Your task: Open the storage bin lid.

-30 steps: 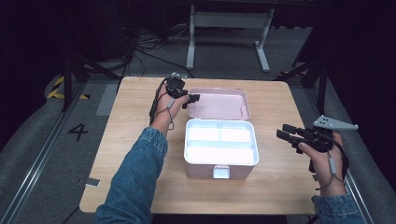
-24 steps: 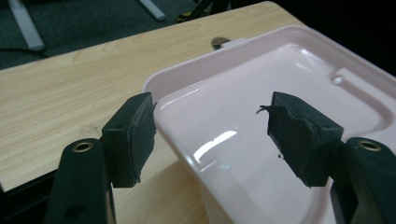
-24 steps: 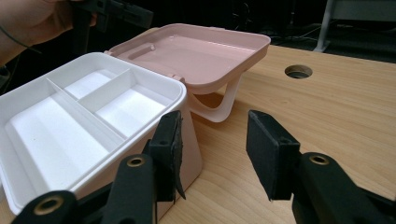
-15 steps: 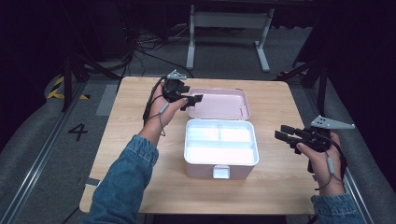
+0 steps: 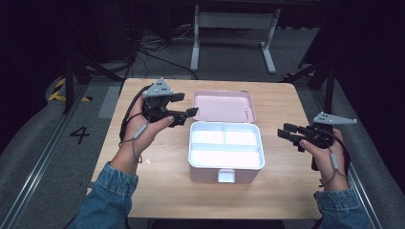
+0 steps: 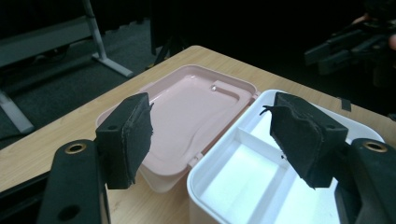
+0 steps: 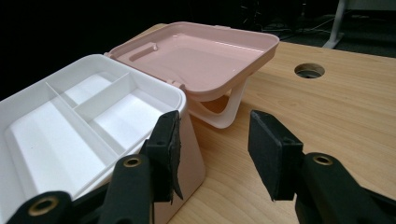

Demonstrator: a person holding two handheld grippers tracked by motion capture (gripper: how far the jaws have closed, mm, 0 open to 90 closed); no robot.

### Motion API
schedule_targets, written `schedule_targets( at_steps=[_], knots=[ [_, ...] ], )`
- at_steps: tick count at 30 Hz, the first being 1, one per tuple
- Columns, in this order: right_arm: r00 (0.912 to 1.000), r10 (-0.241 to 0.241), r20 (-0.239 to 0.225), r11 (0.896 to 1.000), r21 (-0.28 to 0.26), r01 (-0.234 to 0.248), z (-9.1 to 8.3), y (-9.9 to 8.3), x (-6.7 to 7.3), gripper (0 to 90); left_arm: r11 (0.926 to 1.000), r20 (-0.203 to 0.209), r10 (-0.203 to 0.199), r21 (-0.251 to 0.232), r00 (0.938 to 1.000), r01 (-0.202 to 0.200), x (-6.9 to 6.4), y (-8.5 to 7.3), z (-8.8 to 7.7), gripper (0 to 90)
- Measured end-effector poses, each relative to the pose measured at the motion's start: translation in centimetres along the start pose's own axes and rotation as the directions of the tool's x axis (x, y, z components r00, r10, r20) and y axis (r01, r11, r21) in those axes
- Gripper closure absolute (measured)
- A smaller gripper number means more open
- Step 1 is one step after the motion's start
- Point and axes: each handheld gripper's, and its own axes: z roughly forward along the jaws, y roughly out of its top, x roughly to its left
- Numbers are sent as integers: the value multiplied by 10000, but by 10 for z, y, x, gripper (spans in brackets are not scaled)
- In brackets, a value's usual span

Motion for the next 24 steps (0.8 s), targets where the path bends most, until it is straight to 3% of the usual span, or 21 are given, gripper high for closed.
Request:
schedule_targets(
  at_steps=[6, 11, 17, 21, 23, 24],
  knots=[
    [10000, 60, 12, 10000, 23, -60, -2, 5, -7, 531, 9999, -779, 6, 116, 9970, 3, -2, -19, -28, 305],
    [10000, 46, -7, 9998, 176, -46, -3, 5, -9, 532, 9997, -1148, -159, 171, 9933, 180, -1, -33, -43, 305],
    [10000, 84, -41, 9985, 534, -81, -6, 2, -14, 528, 9972, -1697, -578, 364, 9838, 648, 8, -59, -59, 300],
    [9999, 138, 47, 9972, 739, -141, -8, -1, -18, 529, 9908, -2120, -980, 711, 9723, 1154, 20, -79, -64, 300],
    [9999, 91, 132, 9961, 876, -102, -8, -2, -21, 530, 9861, -2585, -1066, 963, 9601, 1354, 27, -87, -66, 297],
    [9998, 79, 194, 9956, 933, -97, -8, -3, -22, 530, 9836, -2653, -1187, 1007, 9568, 1499, 29, -90, -66, 295]
  ],
)
